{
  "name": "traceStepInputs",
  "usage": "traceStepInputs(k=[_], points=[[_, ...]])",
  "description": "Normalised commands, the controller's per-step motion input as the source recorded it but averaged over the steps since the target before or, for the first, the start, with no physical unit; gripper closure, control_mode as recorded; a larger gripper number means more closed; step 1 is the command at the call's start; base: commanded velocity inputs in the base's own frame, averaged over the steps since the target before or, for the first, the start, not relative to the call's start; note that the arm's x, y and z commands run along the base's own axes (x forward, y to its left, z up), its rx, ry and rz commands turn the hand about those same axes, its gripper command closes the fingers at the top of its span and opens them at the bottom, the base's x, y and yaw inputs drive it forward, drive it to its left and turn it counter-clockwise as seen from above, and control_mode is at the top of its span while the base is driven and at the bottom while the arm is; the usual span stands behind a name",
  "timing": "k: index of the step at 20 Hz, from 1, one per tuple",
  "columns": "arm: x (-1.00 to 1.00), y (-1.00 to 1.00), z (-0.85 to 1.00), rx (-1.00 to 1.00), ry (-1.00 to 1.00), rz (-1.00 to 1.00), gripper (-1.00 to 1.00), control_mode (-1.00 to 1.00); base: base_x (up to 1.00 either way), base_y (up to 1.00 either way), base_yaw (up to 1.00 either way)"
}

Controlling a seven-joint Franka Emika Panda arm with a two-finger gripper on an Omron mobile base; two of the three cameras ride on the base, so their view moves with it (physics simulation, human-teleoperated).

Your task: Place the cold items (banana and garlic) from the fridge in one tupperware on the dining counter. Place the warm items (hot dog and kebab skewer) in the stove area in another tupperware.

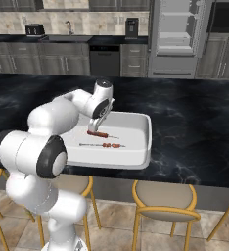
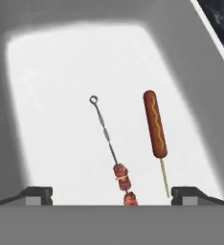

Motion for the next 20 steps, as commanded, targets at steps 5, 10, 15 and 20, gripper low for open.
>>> traceStepInputs(k=[5, 10, 15, 20], points=[[-1.00, 0.05, 0.48, 0.05, -0.08, -0.27, -1.00, -1.00, 0.00, 0.00, 0.00], [-0.97, 0.10, 0.37, 0.05, -0.06, -0.27, -1.00, -1.00, 0.00, 0.00, 0.00], [-0.95, 0.12, 0.44, 0.06, -0.04, -0.26, -1.00, -1.00, 0.00, 0.00, 0.00], [-0.91, 0.10, 0.56, 0.06, 0.00, -0.25, -1.00, -1.00, 0.00, 0.00, 0.00]])
